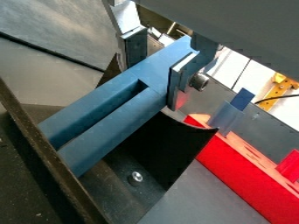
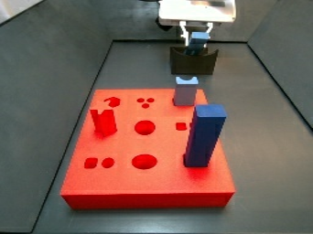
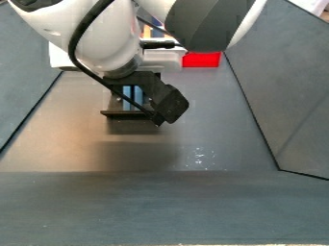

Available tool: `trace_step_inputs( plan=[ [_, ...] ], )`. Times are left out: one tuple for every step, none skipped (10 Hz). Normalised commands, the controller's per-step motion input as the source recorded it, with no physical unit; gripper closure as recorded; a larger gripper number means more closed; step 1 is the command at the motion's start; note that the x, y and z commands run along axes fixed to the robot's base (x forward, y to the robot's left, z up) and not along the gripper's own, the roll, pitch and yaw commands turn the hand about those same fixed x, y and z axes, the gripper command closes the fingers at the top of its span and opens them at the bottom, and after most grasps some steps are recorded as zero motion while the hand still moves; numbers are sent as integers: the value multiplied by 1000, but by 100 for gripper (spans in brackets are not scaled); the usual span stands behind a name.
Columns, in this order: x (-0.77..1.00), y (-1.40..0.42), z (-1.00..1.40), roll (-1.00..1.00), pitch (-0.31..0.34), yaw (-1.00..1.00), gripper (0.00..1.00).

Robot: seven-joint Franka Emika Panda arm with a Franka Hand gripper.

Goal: Pick up the double-square object. Move up. Rotate the double-square object. Place the double-square object on the fixture. Regrasp the double-square object. Move to above the board. Insert the double-square object.
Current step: Place the double-square object on the fixture, then regrasp the double-square object.

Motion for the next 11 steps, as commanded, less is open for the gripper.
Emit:
trace_step_inputs(
  plan=[
    [80,157,-557,-104,-55,-74,100],
    [76,156,-560,-104,-53,-55,100],
    [0,0,0,0,0,0,0],
    [0,0,1000,12,-22,-6,0],
    [-10,6,1000,22,-17,2,0],
    [-24,5,1000,37,-6,14,0],
    [-29,0,1000,47,8,21,0],
    [-38,3,1000,53,20,23,0],
    [-39,6,851,55,44,20,0],
    [-34,6,673,52,62,17,0],
    [-26,10,431,51,77,5,0]
  ],
)
